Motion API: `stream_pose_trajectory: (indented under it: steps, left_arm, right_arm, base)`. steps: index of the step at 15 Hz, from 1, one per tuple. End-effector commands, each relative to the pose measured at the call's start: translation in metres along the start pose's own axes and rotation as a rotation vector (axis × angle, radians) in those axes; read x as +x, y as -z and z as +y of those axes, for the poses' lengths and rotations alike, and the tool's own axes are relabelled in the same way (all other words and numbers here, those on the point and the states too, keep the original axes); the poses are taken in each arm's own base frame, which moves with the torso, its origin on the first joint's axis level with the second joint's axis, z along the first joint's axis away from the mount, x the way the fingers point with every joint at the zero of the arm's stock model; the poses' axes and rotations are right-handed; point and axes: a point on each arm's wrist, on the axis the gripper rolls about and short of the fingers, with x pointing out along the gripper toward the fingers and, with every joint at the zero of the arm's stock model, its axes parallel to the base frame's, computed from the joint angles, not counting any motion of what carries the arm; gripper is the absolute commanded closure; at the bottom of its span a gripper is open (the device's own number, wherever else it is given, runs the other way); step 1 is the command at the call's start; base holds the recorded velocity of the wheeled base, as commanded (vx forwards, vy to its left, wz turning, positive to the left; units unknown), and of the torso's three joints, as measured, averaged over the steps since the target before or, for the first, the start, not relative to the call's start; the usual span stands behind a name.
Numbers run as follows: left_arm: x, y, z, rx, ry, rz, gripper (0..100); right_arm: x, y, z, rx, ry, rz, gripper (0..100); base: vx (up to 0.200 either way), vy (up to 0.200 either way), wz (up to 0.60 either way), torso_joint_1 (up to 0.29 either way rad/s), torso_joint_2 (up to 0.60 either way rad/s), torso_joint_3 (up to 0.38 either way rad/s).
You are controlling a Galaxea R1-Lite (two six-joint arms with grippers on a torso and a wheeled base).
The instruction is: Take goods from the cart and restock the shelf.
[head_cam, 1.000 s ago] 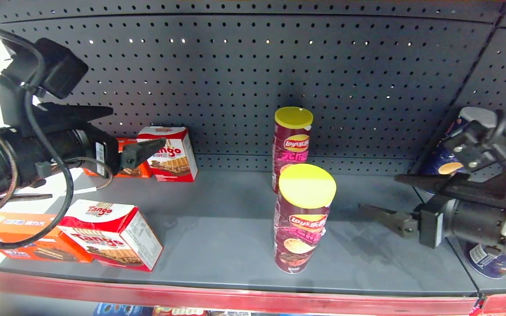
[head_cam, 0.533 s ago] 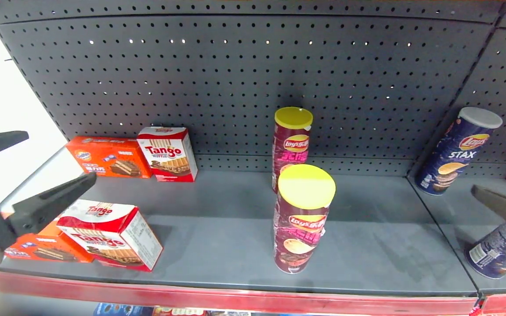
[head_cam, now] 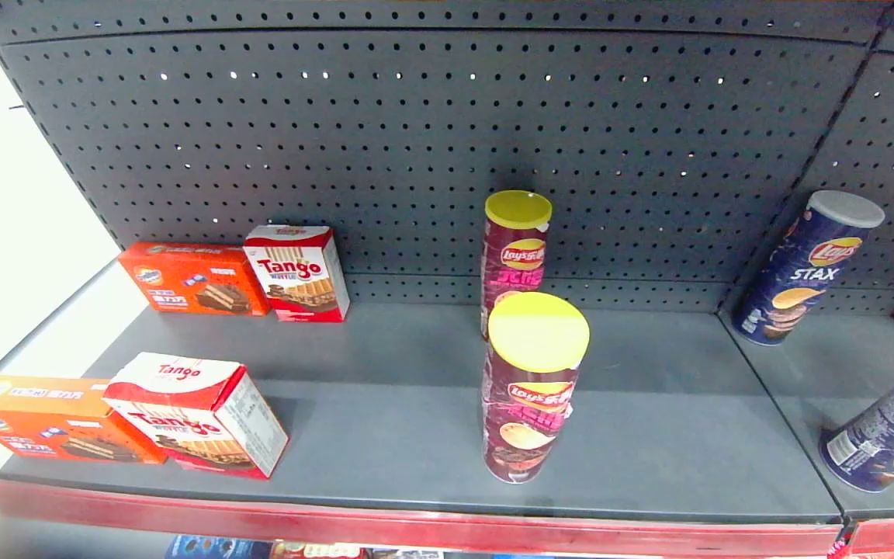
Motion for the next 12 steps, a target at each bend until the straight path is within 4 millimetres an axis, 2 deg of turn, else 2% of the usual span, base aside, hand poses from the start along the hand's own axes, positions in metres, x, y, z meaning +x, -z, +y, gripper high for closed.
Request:
stream_pose_trajectory:
  steps: [1, 2, 3, 5, 9, 12]
  left_arm:
    - [-0.023, 0.038, -0.012, -0.002, -0.060, -0.026, 0]
    - [-0.020, 0.043, -0.013, -0.010, -0.065, -0.009, 0]
    - [-0.010, 0.058, -0.016, -0.044, -0.086, 0.024, 0]
    - [0.010, 0.088, -0.021, -0.056, -0.162, -0.042, 0]
    - [0.012, 0.098, -0.023, -0.075, -0.175, 0.020, 0]
    - [0.012, 0.098, -0.023, -0.075, -0.161, 0.018, 0]
  right_arm:
    - [-0.025, 0.049, 0.005, 0.008, 0.074, -0.012, 0]
    - [-0.027, 0.057, 0.006, 0.010, 0.087, -0.011, 0]
    - [-0.028, 0.073, 0.008, 0.013, 0.108, -0.005, 0]
    - [-0.028, 0.099, 0.010, 0.033, 0.198, 0.003, 0]
    - [-0.029, 0.099, 0.008, 0.106, 0.311, -0.001, 0]
    - [-0.022, 0.097, 0.007, 0.093, 0.432, 0.097, 0]
  base:
    - [0.000, 0.000, 0.00, 0.000, 0.00, 0.000]
    - [0.000, 0.000, 0.00, 0.000, 0.00, 0.000]
    - [0.000, 0.000, 0.00, 0.000, 0.00, 0.000]
    - [0.000, 0.000, 0.00, 0.000, 0.00, 0.000]
    - [0.000, 0.000, 0.00, 0.000, 0.00, 0.000]
    - [0.000, 0.000, 0.00, 0.000, 0.00, 0.000]
